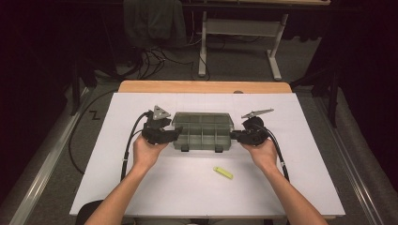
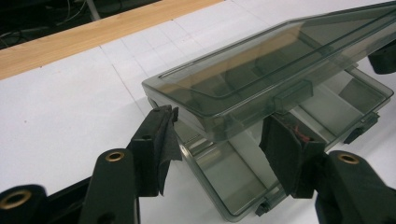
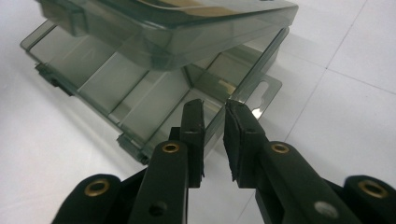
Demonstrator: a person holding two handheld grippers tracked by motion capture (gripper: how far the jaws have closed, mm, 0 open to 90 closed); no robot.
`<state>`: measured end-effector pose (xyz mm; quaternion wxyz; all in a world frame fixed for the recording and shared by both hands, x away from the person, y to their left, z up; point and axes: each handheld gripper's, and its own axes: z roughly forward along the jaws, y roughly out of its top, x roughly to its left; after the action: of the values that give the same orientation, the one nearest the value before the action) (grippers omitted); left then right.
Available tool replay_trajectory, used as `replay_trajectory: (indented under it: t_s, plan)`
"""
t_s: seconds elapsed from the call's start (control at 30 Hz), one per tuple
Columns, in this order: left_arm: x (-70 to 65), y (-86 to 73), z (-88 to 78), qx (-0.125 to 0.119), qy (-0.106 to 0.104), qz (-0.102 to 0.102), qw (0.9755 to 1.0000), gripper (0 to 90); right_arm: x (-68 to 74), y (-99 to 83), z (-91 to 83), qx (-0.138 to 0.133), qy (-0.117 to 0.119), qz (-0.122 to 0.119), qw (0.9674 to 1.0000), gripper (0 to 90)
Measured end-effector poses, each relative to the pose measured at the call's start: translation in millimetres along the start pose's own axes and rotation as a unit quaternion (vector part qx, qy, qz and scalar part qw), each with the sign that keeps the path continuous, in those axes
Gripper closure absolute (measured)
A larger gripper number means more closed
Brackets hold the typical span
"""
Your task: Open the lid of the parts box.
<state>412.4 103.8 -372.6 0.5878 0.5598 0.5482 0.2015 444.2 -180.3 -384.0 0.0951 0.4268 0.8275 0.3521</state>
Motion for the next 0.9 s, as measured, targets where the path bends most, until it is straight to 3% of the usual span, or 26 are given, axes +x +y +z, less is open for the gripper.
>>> replay_trajectory:
  t_s: [0.67, 0.9]
  plan:
    - [0.8, 11.6, 4.8, -0.015, -0.006, -0.02, 0.9997, 45.3, -2.9, 17.6, 20.8, 0.027, -0.032, 0.025, 0.9988, 75.5]
    - [1.8, 14.7, 8.0, -0.02, -0.004, -0.018, 0.9996, 45.6, -1.8, 22.3, 25.9, 0.038, -0.047, 0.019, 0.998, 75.5]
